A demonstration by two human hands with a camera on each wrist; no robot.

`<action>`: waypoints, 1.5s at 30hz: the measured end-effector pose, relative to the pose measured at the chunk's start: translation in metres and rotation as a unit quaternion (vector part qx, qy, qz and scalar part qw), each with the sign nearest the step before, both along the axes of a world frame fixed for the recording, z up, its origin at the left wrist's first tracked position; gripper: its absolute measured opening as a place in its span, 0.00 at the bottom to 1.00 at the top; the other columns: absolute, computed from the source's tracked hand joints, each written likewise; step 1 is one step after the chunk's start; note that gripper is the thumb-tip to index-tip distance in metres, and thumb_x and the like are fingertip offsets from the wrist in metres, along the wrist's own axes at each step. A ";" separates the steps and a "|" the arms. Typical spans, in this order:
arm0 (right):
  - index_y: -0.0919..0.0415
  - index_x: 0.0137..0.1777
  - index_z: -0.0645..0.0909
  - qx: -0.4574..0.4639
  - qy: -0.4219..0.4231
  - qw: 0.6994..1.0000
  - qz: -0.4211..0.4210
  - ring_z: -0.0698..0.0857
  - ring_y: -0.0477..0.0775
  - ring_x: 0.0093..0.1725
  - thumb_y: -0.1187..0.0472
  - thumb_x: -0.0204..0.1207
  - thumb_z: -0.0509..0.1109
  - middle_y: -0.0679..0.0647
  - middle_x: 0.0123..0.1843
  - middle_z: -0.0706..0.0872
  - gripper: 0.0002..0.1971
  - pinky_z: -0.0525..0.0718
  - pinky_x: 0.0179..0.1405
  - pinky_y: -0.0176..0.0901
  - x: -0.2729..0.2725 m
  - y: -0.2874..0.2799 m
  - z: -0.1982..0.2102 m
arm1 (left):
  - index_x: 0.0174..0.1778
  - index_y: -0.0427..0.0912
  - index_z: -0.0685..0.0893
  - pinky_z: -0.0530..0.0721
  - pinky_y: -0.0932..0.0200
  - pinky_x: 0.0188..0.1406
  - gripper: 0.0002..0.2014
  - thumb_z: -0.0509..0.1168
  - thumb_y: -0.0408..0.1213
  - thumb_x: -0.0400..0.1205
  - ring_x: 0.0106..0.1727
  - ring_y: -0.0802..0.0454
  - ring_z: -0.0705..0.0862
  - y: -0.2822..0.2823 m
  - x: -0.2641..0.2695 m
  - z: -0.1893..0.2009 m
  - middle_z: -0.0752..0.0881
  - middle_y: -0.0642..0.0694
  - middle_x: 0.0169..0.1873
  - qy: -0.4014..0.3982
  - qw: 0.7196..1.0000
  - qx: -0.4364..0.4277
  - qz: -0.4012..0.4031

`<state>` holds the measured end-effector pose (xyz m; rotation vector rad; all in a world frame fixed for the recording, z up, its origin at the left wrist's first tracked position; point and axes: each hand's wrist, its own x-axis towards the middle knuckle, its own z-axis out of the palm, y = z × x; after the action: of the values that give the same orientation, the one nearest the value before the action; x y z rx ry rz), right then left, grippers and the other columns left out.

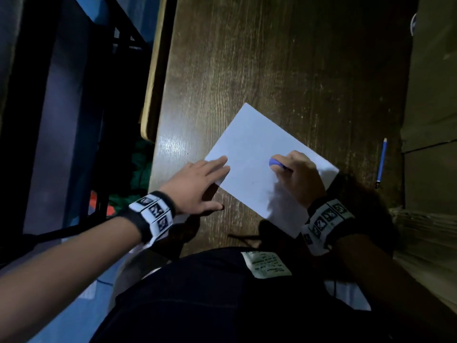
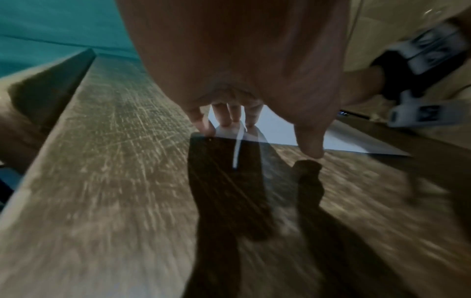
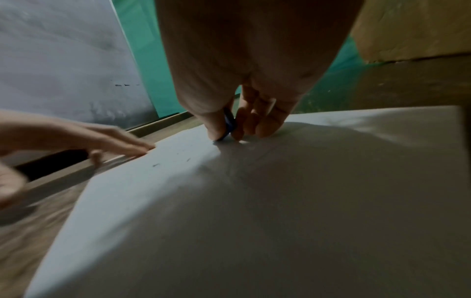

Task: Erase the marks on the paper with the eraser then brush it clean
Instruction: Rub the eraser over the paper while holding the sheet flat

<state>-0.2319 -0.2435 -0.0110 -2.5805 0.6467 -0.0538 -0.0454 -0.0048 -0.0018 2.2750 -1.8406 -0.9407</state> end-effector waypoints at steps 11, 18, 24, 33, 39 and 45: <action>0.56 0.52 0.89 0.160 0.073 0.983 0.052 0.68 0.46 0.80 0.63 0.79 0.71 0.53 0.79 0.74 0.07 0.65 0.78 0.35 0.027 -0.041 0.010 | 0.76 0.49 0.80 0.75 0.41 0.77 0.32 0.80 0.47 0.76 0.79 0.46 0.74 -0.035 0.026 0.001 0.75 0.47 0.79 0.064 0.989 -0.078 0.105; 0.61 0.50 0.88 0.097 -0.052 0.994 0.027 0.83 0.55 0.44 0.64 0.75 0.75 0.56 0.44 0.86 0.05 0.80 0.49 0.43 0.047 0.001 0.012 | 0.90 0.46 0.54 0.57 0.47 0.83 0.56 0.70 0.71 0.74 0.87 0.46 0.57 -0.038 0.011 -0.010 0.54 0.49 0.90 -0.045 0.994 -0.010 0.097; 0.61 0.48 0.88 0.132 -0.073 0.989 0.004 0.80 0.50 0.43 0.67 0.75 0.75 0.54 0.43 0.83 0.04 0.77 0.49 0.37 0.051 0.011 0.004 | 0.79 0.41 0.74 0.72 0.45 0.64 0.42 0.57 0.71 0.80 0.65 0.42 0.78 -0.019 -0.012 -0.004 0.78 0.44 0.72 -0.073 0.992 -0.047 0.093; 0.51 0.50 0.87 0.109 0.057 0.991 0.050 0.77 0.44 0.43 0.55 0.79 0.70 0.47 0.45 0.78 0.05 0.75 0.46 0.39 0.065 -0.003 0.013 | 0.72 0.43 0.82 0.82 0.40 0.64 0.28 0.80 0.43 0.75 0.74 0.39 0.76 -0.051 0.031 -0.007 0.79 0.42 0.70 0.006 0.994 -0.096 0.058; 0.66 0.45 0.86 0.117 -0.036 0.986 0.112 0.80 0.55 0.36 0.66 0.74 0.74 0.57 0.38 0.82 0.03 0.79 0.40 0.44 0.048 0.047 0.004 | 0.83 0.48 0.70 0.73 0.38 0.72 0.41 0.79 0.51 0.75 0.84 0.43 0.66 -0.066 0.036 -0.003 0.64 0.45 0.85 -0.060 0.998 -0.034 -0.004; 0.68 0.42 0.85 0.063 -0.076 0.995 0.029 0.80 0.59 0.33 0.65 0.77 0.72 0.60 0.35 0.83 0.06 0.79 0.37 0.45 0.058 0.036 0.000 | 0.87 0.59 0.59 0.69 0.43 0.73 0.43 0.73 0.58 0.79 0.82 0.45 0.63 -0.075 0.036 0.005 0.59 0.48 0.86 -0.117 0.992 0.027 -0.031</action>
<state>-0.1735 -0.2075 -0.0108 -2.4435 0.5035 -0.1823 -0.0094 -0.0799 0.0028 2.4679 -2.0099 -0.7669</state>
